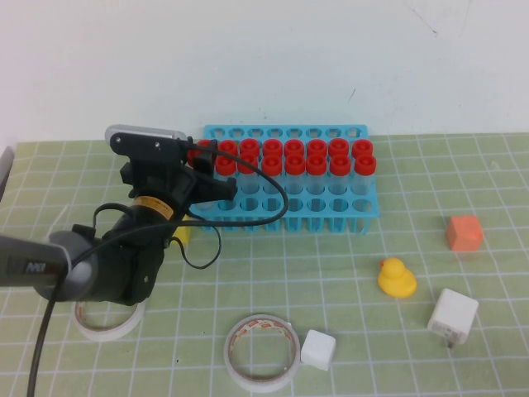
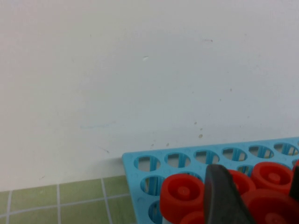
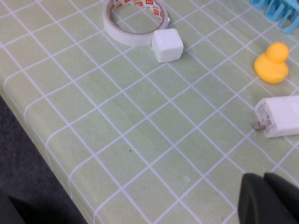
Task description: Place the test tubes
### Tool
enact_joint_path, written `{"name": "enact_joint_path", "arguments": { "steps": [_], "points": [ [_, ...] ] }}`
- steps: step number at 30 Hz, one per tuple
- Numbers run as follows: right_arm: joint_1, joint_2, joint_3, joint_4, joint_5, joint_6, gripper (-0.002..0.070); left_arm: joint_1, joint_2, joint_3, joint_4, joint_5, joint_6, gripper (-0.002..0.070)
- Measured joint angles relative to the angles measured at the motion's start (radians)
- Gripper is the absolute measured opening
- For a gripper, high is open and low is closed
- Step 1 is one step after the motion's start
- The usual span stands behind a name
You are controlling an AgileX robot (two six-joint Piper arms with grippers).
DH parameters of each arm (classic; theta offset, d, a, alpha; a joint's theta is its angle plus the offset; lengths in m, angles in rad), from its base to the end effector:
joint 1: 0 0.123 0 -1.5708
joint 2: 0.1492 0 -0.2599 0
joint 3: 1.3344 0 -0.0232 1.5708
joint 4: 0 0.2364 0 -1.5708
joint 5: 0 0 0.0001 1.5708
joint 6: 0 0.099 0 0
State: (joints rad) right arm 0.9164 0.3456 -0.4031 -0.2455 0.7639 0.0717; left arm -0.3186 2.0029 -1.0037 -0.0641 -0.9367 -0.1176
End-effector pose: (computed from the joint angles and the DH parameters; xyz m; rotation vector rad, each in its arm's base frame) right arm 0.0632 0.0550 0.2480 -0.9817 1.9449 0.2803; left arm 0.3859 -0.1219 0.1697 0.0857 1.5543 -0.3353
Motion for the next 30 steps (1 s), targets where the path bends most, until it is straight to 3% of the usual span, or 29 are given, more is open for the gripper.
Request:
{"name": "enact_joint_path", "arguments": {
  "steps": [30],
  "points": [
    [0.0,0.0,0.0,0.0,0.0,0.0,-0.0001,0.0,0.004,-0.013,0.0,0.023,0.008,0.0256]
  ]
}}
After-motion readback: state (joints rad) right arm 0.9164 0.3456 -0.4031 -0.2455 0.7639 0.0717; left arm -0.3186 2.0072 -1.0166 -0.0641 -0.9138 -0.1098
